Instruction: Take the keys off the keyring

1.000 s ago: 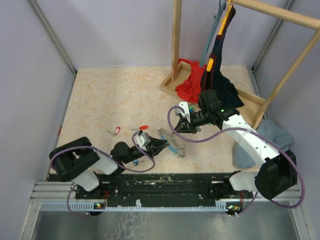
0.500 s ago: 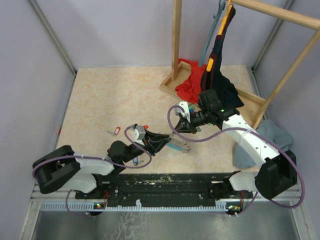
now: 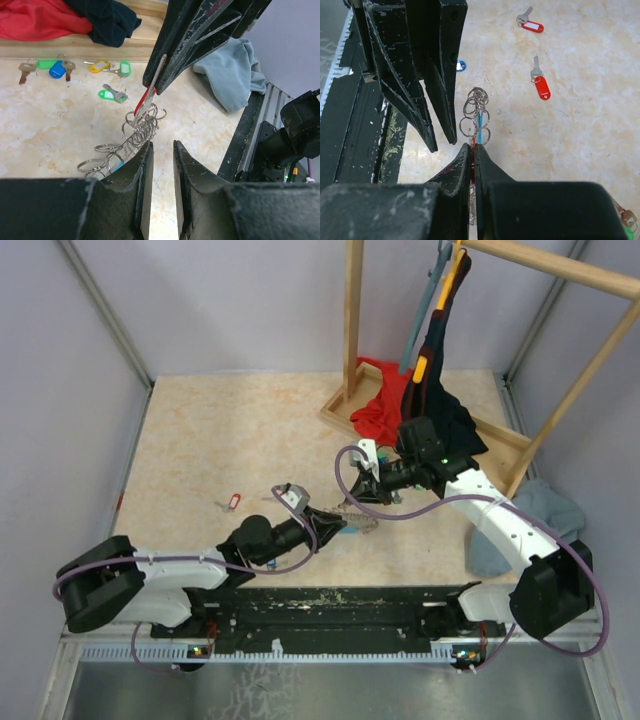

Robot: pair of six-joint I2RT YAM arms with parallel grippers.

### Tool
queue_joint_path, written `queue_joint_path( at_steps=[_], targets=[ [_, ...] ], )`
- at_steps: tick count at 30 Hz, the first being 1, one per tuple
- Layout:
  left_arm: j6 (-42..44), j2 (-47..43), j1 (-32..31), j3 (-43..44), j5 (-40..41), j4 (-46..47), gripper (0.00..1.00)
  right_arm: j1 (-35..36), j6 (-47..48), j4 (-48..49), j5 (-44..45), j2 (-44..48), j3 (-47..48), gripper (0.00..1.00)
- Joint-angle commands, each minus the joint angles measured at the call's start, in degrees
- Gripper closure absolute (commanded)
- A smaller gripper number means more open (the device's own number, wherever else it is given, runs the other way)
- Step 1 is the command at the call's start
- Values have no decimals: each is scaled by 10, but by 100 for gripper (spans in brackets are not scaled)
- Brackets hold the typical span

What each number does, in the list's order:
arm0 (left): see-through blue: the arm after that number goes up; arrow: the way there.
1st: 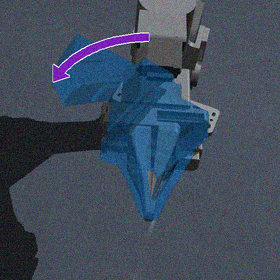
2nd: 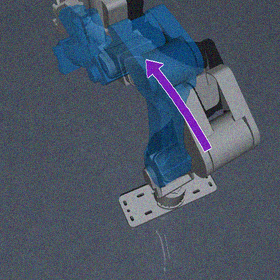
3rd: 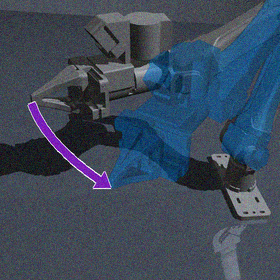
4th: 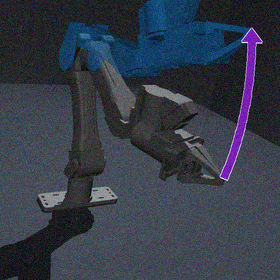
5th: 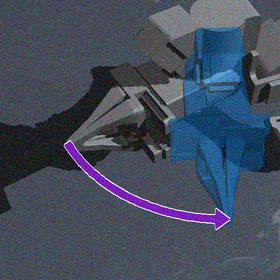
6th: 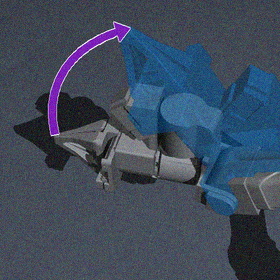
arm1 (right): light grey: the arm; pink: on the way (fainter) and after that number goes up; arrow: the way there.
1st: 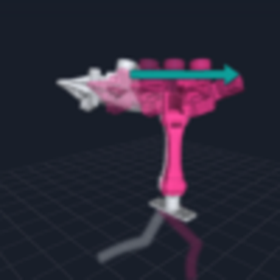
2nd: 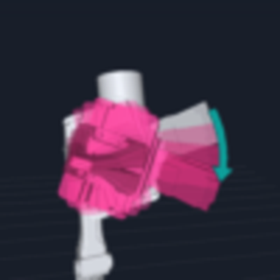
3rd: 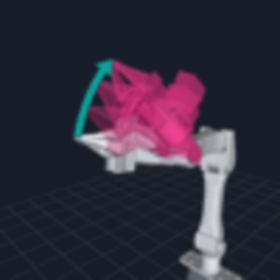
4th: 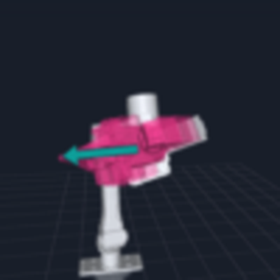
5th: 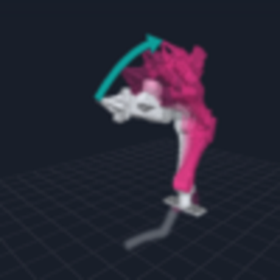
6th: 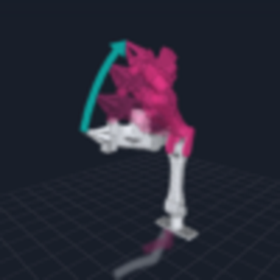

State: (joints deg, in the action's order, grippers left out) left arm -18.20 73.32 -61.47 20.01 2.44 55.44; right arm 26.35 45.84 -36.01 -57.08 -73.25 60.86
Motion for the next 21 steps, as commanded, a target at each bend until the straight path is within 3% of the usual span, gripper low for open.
queue_joint_path(
  at_steps=[1, 21],
  targets=[
    [-15, 2, -4, 33, 20, -38, 72, -4, -12, 33, -16, 15, 28, 100],
    [-36, 35, -4, 99, 99, -161, 72, -4, -23, 41, -10, 14, 26, 100]
  ],
)
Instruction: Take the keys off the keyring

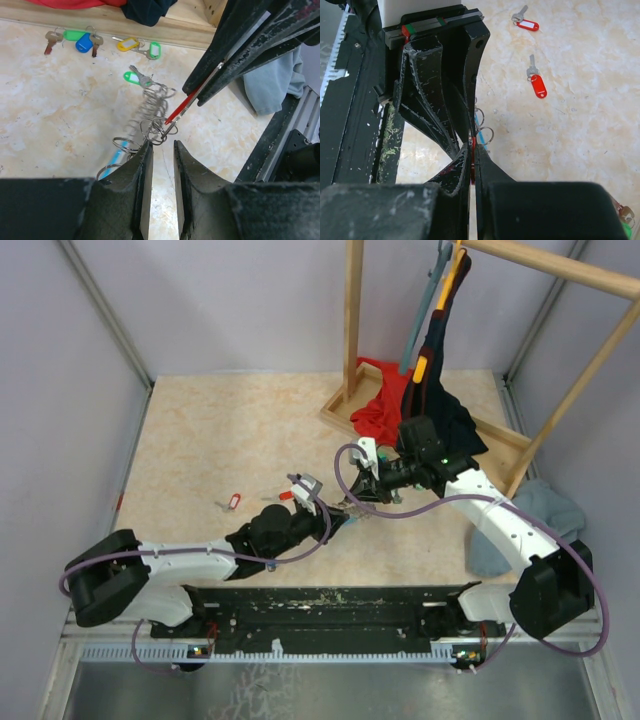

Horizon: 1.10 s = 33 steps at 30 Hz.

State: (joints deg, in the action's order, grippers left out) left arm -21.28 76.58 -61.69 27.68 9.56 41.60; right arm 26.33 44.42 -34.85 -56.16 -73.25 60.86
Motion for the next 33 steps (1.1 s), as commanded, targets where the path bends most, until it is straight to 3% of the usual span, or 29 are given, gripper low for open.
queue_joint_path(
  at_steps=[1, 13, 23, 33],
  targets=[
    [-5, 2, -2, 22, 31, -25, 72, -4, -10, 30, -19, 14, 26, 100],
    [15, -7, -2, 5, 24, 4, 71, -4, -23, 39, -19, 14, 24, 100],
    [86, -9, -3, -22, 10, 66, 67, -4, -40, 53, -26, 10, 21, 100],
    [154, -2, -2, -53, 2, 164, 78, -4, -41, 52, -32, 9, 21, 100]
  ],
)
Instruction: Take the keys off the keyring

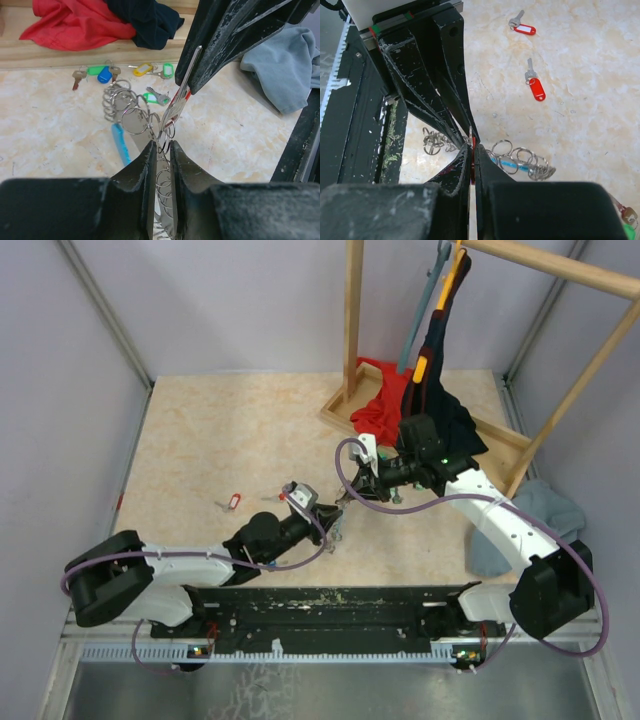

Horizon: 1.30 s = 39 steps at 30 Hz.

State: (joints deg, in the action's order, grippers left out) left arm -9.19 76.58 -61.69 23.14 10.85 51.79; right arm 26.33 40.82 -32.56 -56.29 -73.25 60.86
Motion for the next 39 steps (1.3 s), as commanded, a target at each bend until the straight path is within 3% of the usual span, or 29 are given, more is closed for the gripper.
queue_joint_path(
  at_steps=[1, 15, 39],
  targets=[
    [36, -1, -3, -9, -13, 66, 79, -4, -4, 28, -31, 10, 21, 100],
    [52, 9, -2, -7, -25, 79, 82, -4, -2, 22, -34, 11, 25, 100],
    [30, 11, -3, 5, -13, 40, 76, -4, -2, 16, -28, 17, 32, 100]
  ],
)
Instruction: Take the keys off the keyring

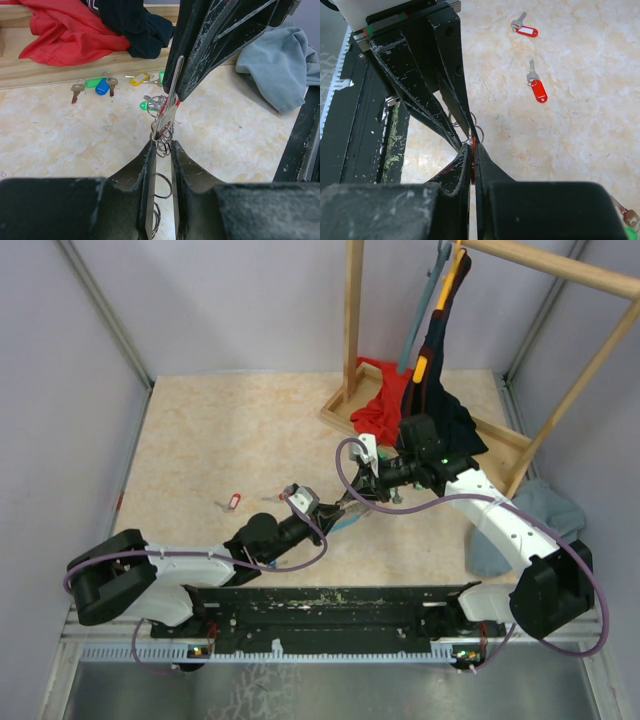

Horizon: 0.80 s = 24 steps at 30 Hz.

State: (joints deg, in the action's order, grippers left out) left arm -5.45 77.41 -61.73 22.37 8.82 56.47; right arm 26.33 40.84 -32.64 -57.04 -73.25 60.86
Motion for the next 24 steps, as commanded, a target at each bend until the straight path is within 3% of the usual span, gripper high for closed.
queue_joint_path(
  at_steps=[1, 19, 24],
  targets=[
    [-8, 3, -2, 13, 8, -7, 76, -4, -2, 17, -19, 17, 32, 100],
    [-13, 3, -2, 20, 13, -24, 74, -4, -17, 27, -12, 18, 31, 100],
    [-14, -2, -2, 28, 13, -45, 67, -4, -22, 31, -5, 20, 31, 100]
  ],
)
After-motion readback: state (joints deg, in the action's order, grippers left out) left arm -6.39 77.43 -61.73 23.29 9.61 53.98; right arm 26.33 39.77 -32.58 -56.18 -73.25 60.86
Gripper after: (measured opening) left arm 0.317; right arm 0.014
